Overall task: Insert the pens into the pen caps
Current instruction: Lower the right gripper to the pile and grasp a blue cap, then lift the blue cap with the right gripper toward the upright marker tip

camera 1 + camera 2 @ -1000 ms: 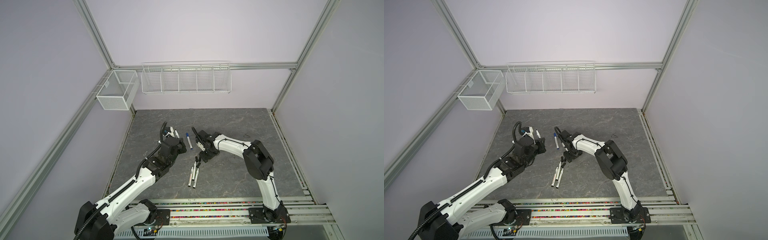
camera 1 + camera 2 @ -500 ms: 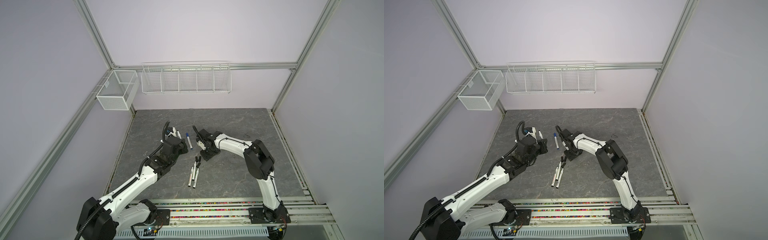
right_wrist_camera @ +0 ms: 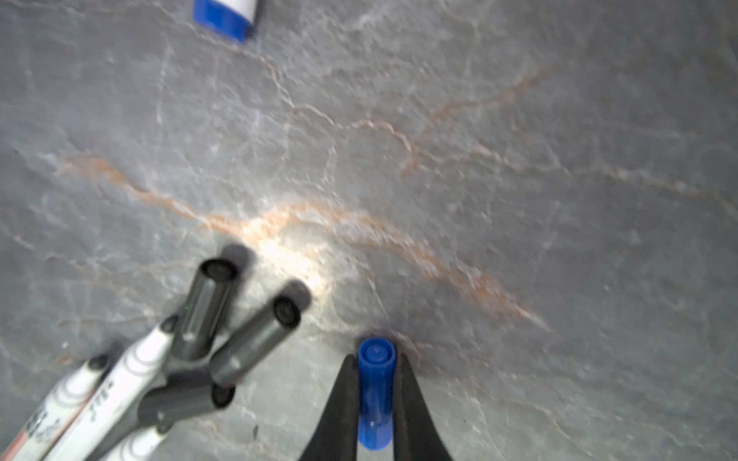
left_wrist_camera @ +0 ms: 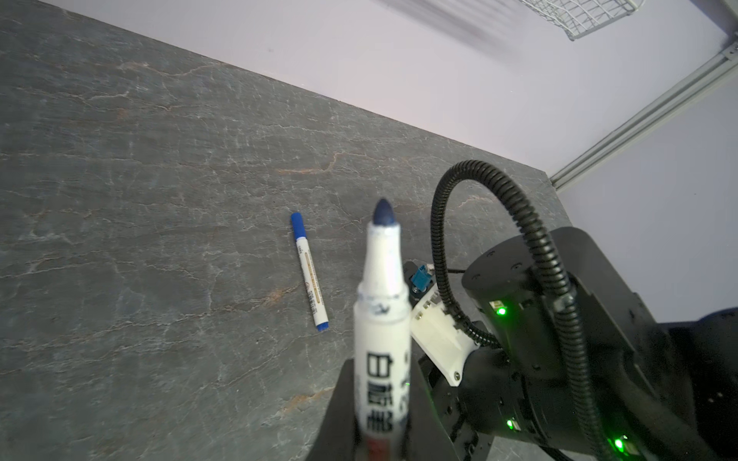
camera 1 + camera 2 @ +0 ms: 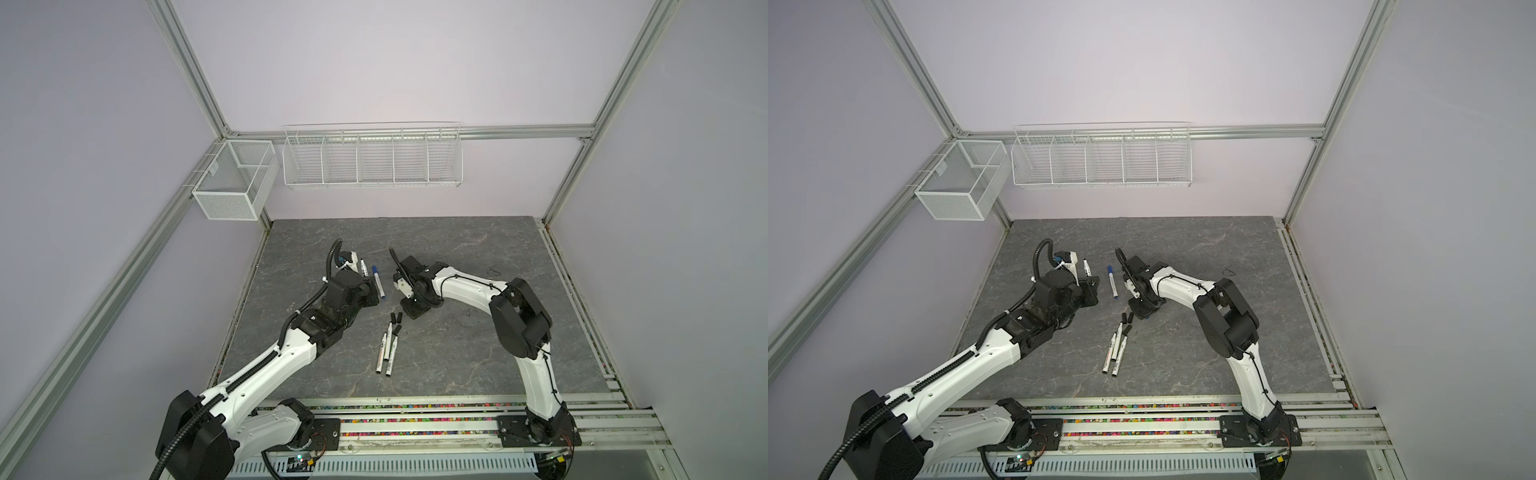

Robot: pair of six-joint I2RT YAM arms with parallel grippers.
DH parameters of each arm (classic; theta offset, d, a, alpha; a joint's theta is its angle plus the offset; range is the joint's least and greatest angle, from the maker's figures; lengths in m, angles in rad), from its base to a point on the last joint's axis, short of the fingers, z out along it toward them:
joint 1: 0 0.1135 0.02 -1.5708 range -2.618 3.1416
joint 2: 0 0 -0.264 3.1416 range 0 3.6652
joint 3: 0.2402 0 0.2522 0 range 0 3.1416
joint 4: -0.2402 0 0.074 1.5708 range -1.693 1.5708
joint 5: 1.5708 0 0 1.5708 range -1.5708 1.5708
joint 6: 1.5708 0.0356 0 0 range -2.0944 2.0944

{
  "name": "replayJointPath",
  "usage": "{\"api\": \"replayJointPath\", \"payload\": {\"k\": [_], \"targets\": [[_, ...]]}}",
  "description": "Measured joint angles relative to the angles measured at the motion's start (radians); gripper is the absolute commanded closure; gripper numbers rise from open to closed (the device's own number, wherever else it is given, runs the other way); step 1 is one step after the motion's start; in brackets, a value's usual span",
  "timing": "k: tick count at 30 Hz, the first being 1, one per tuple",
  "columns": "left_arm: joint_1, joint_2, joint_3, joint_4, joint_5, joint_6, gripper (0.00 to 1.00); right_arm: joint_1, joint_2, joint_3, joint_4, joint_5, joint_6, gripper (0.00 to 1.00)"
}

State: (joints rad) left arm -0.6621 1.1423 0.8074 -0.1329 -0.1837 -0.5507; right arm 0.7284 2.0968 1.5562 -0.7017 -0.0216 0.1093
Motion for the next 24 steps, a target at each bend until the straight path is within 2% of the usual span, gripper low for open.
{"api": "replayJointPath", "payload": {"k": [4,9,12,18,24], "targets": [[-0.029,0.07,0.021,0.029,0.088,0.037,1.0,-0.098,-0.216,-0.14,0.103,-0.084,0.053,0.9],[-0.129,0.151,0.067,0.071,0.191,0.114,1.0,-0.3,-0.568,-0.292,0.35,-0.237,0.189,0.9],[-0.159,0.185,0.084,0.13,0.251,0.145,1.0,-0.365,-0.695,-0.351,0.48,-0.338,0.264,0.89],[-0.194,0.233,0.108,0.202,0.322,0.195,1.0,-0.36,-0.75,-0.412,0.618,-0.512,0.341,0.88],[-0.207,0.262,0.133,0.231,0.354,0.216,1.0,-0.35,-0.75,-0.425,0.683,-0.589,0.386,0.87]]}}
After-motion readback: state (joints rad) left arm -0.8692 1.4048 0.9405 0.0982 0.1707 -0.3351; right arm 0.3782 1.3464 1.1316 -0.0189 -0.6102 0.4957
